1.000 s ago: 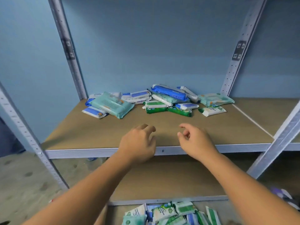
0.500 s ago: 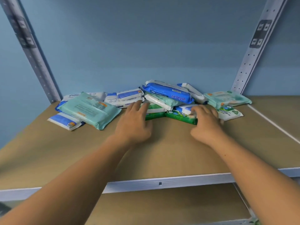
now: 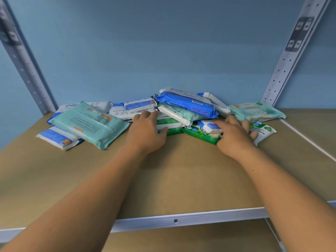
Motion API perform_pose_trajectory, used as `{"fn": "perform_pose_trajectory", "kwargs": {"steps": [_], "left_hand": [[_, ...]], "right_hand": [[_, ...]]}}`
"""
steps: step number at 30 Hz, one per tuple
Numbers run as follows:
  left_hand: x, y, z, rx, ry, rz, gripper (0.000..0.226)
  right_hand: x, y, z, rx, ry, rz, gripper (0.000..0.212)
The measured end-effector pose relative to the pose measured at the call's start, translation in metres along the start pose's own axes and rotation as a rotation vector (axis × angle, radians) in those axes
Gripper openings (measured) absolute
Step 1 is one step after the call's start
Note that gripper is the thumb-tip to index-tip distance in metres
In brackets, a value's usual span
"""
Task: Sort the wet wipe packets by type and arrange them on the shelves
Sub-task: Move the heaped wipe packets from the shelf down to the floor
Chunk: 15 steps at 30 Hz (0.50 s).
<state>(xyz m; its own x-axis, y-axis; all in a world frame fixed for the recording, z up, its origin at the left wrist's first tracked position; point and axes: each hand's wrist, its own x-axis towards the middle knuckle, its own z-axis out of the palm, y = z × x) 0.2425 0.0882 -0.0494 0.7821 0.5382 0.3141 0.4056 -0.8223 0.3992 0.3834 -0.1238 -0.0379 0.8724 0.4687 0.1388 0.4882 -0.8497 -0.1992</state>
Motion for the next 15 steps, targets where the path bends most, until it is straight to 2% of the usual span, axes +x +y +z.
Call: {"fn": "perform_pose_trajectory", "kwargs": {"steps": [5, 9, 14, 15], "left_hand": [[0.001, 0.004, 0.003, 0.055, -0.001, -0.032, 0.067], [0.0, 0.007, 0.001, 0.086, -0.03, -0.069, 0.074], [0.002, 0.008, -0.005, 0.094, -0.063, -0.085, 0.08], [0.003, 0.007, -0.005, 0.092, -0.068, -0.081, 0.079]], "right_hand": [[-0.001, 0.001, -0.014, -0.123, 0.004, -0.087, 0.046], [-0.002, 0.001, -0.018, -0.061, -0.072, -0.036, 0.039], [-0.003, 0.002, -0.013, -0.052, 0.16, 0.136, 0.021], [-0.002, 0.001, -0.01, -0.029, 0.155, 0.15, 0.028]]}}
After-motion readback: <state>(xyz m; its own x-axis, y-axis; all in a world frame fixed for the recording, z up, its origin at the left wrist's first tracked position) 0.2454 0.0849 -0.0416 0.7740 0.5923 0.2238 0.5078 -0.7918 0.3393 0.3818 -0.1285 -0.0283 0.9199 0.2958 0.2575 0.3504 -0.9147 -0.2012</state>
